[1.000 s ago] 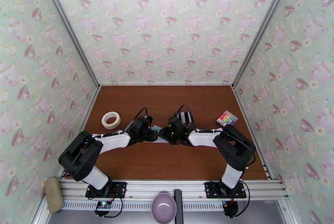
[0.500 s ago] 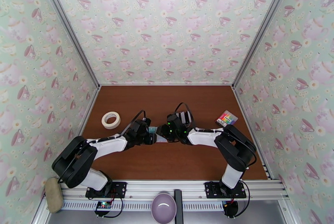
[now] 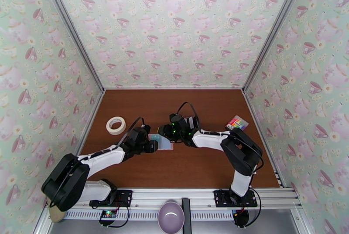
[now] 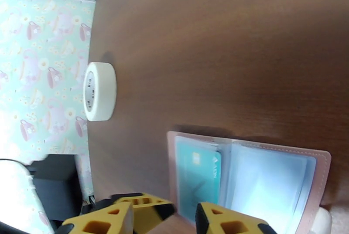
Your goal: Put the credit cards into the card holder
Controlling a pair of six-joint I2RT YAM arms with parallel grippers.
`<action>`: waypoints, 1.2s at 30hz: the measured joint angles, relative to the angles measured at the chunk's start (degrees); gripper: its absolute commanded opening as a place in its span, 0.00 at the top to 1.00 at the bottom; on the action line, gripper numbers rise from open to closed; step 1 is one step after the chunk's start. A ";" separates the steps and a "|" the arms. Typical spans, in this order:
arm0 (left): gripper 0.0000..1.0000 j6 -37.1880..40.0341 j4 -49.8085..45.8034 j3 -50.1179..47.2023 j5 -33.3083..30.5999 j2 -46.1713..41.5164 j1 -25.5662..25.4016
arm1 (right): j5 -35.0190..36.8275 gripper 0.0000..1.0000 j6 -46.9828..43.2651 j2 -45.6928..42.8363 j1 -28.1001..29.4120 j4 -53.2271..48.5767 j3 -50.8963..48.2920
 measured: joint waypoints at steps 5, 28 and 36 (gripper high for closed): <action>0.43 0.00 0.02 -0.02 0.09 0.63 0.39 | 0.83 0.56 -1.05 -0.15 0.00 -1.92 0.00; 0.45 0.68 0.15 -0.11 0.33 1.05 0.39 | 9.81 0.57 -15.17 1.97 -0.07 -23.43 9.73; 0.44 0.66 0.46 0.37 0.31 3.67 0.39 | 9.84 0.57 -16.24 3.69 -0.07 -24.96 10.08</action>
